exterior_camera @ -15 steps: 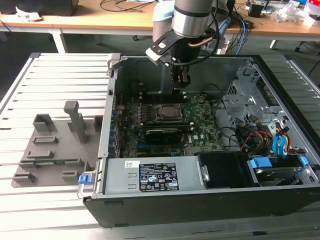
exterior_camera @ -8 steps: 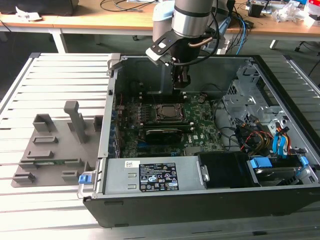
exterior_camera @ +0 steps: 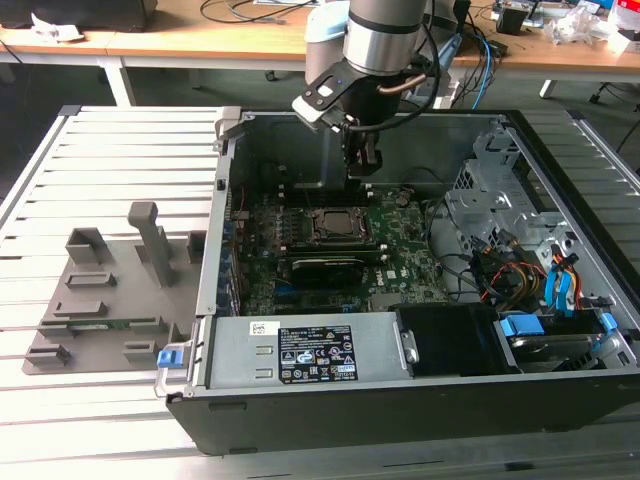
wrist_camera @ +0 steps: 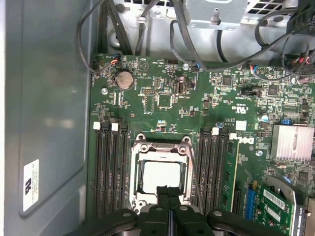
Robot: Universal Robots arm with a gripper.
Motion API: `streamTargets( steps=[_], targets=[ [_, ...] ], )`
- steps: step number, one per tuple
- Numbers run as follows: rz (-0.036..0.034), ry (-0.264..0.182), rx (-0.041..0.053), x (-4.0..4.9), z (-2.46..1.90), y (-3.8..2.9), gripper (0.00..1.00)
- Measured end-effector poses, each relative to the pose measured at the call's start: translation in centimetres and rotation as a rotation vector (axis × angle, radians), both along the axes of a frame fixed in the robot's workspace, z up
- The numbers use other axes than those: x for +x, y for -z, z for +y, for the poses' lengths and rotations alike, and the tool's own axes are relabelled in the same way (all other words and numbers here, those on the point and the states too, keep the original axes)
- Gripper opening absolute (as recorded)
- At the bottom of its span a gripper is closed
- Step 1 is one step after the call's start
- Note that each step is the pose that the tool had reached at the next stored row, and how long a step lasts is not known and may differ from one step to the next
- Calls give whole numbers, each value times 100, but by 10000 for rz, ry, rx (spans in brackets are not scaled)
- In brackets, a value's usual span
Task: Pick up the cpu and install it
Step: 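Install the first cpu locking lever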
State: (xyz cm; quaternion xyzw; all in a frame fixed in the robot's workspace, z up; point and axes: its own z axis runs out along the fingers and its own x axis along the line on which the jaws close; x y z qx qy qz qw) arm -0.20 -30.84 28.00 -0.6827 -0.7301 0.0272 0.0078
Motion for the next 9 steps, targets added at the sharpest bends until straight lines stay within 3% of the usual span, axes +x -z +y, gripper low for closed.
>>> streamTargets(
  steps=[2, 9],
  targets=[
    [0, -271, -1, 0, 0, 0, 11],
    [0, -1922, 1, 0, 0, 0, 11]
  ],
)
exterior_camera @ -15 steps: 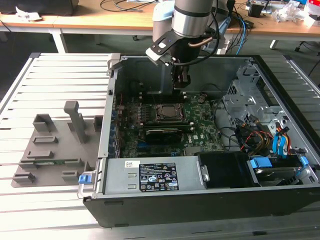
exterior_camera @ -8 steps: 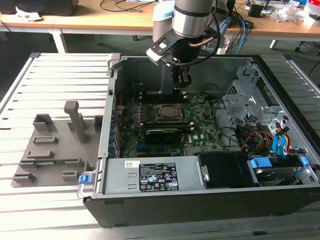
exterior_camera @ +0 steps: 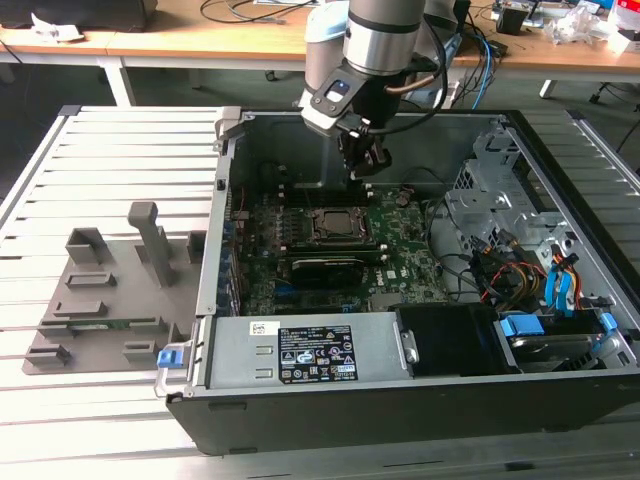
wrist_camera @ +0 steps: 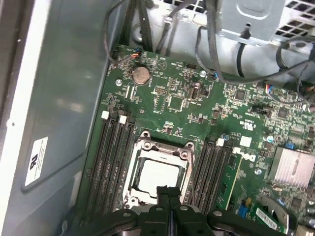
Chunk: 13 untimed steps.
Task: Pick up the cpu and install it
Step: 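Install the first cpu locking lever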
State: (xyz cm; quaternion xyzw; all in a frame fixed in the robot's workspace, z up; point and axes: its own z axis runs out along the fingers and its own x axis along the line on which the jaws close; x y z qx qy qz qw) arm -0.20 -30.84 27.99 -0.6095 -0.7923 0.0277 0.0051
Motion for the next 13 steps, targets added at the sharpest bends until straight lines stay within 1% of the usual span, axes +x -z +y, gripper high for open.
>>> streamTargets(
  steps=[5, 8, 12, 13],
  targets=[
    [0, -991, 0, 0, 0, 0, 11],
    [0, -1433, 0, 0, 0, 0, 11],
    [0, -2197, 0, 0, 0, 0, 11],
    [0, -2273, 0, 0, 0, 0, 11]
  ],
)
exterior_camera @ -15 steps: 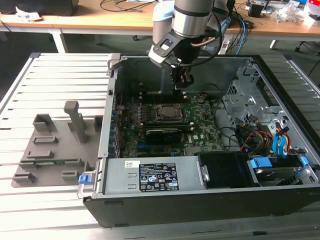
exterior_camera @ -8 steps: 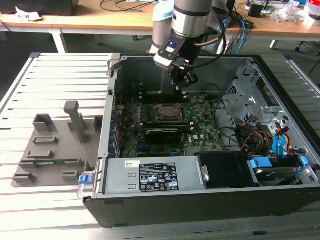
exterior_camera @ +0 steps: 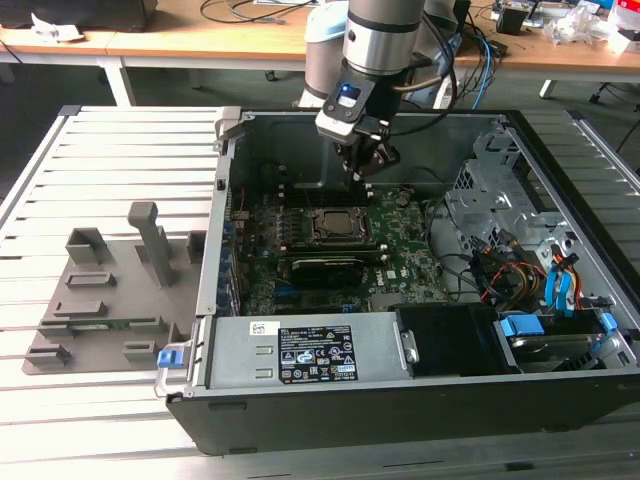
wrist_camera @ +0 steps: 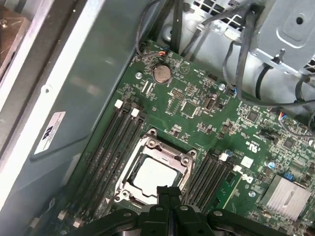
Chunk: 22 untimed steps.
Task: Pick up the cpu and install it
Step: 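Install the first cpu locking lever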
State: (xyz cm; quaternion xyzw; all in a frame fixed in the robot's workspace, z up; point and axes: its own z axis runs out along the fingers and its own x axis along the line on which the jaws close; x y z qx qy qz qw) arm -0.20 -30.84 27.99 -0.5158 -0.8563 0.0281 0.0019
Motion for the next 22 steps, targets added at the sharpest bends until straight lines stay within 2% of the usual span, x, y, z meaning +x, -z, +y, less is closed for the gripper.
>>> streamTargets(
  steps=[13, 19, 22],
  targets=[
    [0, -2176, 0, 0, 0, 0, 11],
    [0, -3000, 0, 0, 0, 0, 11],
    [0, -3627, 0, 0, 0, 0, 11]
  ],
)
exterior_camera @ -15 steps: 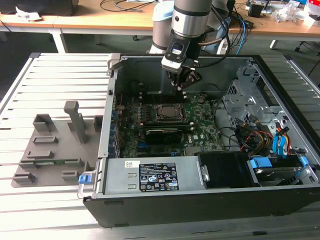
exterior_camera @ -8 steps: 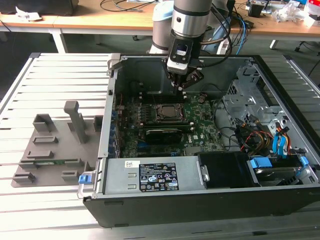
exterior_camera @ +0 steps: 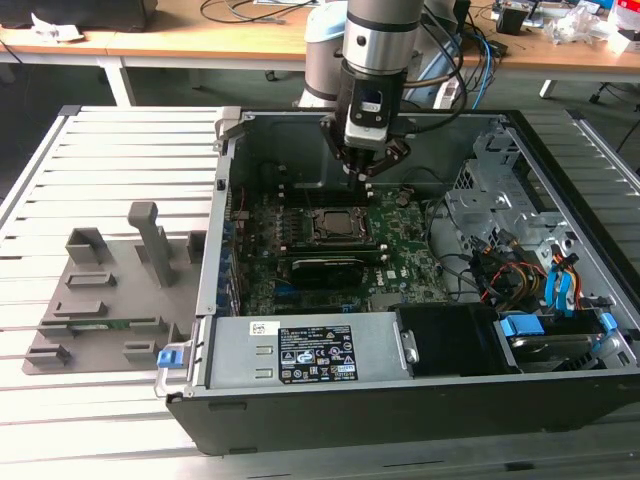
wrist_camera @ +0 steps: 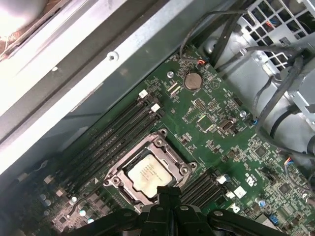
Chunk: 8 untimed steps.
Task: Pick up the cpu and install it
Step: 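Install the first cpu locking lever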
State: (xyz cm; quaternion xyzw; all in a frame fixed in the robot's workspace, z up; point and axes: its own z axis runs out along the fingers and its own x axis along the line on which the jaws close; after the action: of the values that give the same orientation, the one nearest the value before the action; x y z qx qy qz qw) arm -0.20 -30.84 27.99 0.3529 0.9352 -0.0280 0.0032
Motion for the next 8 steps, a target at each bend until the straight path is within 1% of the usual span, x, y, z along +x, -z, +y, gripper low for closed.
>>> streamTargets(
  steps=[5, 8],
  targets=[
    [0, -487, 0, 0, 0, 0, 11],
    [-1, -905, 1, 0, 0, 0, 11]
  ],
)
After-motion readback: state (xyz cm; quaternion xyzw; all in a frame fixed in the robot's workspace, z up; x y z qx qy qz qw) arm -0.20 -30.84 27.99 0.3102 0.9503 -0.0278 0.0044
